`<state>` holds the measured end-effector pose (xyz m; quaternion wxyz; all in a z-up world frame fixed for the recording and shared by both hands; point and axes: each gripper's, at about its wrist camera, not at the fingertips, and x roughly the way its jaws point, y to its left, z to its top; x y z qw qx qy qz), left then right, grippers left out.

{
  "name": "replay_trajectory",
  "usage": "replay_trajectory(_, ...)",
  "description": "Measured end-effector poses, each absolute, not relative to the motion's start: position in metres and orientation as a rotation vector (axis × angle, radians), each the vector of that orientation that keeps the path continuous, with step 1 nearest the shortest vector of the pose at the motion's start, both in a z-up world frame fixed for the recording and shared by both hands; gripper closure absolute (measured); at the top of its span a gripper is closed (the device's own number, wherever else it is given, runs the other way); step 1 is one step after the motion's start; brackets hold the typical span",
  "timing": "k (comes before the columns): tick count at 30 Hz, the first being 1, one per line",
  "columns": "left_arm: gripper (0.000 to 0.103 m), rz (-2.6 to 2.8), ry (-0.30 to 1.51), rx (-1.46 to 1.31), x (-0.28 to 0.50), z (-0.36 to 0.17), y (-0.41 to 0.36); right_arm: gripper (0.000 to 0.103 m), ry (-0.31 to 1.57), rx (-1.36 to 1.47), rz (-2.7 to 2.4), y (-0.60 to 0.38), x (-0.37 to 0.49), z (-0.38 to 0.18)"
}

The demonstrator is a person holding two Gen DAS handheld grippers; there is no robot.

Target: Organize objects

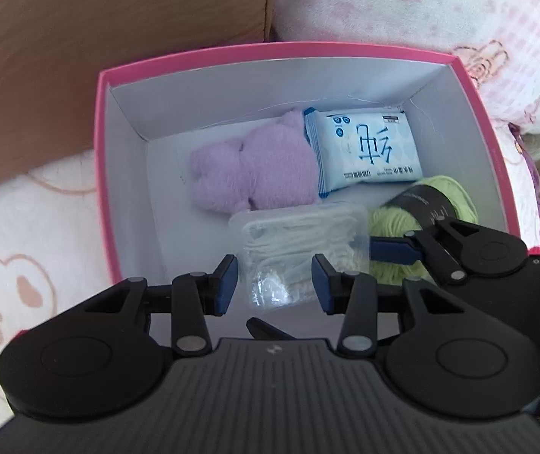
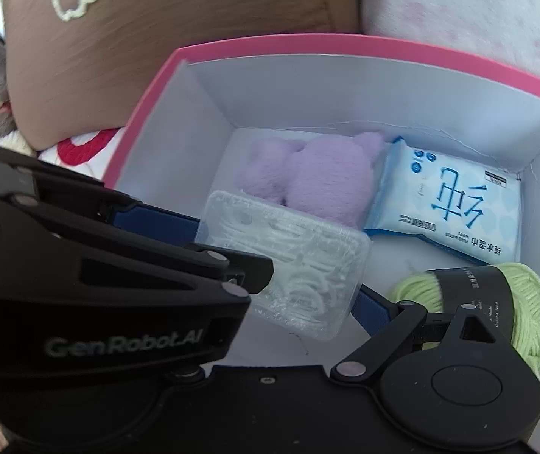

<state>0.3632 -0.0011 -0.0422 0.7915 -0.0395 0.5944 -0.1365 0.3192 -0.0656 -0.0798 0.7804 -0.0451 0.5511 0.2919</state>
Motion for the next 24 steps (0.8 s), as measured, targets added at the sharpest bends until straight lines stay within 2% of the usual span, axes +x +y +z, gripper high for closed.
replay_trajectory(6, 0.062, -0.292, 1.367, -0.147, 0.37, -0.065, 0.003, 0.009, 1.156, -0.158, 0.648, -0.068, 0.313, -0.082)
replay_trajectory(8, 0.062, -0.281, 1.351, -0.148, 0.368, -0.069, 0.002, 0.014, 1.155, -0.173, 0.642, -0.067, 0.312, -0.084)
replay_trajectory(12, 0.062, -0.274, 1.331, -0.15, 0.365, -0.074, -0.001, 0.035, 1.141, -0.299, 0.582, -0.059, 0.308, -0.086)
replay_trajectory(18, 0.061, -0.286, 1.341, -0.246, 0.363, -0.076, 0.001, 0.044, 1.106, -0.369, 0.514, -0.061, 0.293, -0.077)
replay_trajectory(24, 0.065, -0.271, 1.297, -0.192, 0.362, -0.079, -0.009, 0.041, 1.009, -0.31, 0.576, -0.092, 0.275, -0.038)
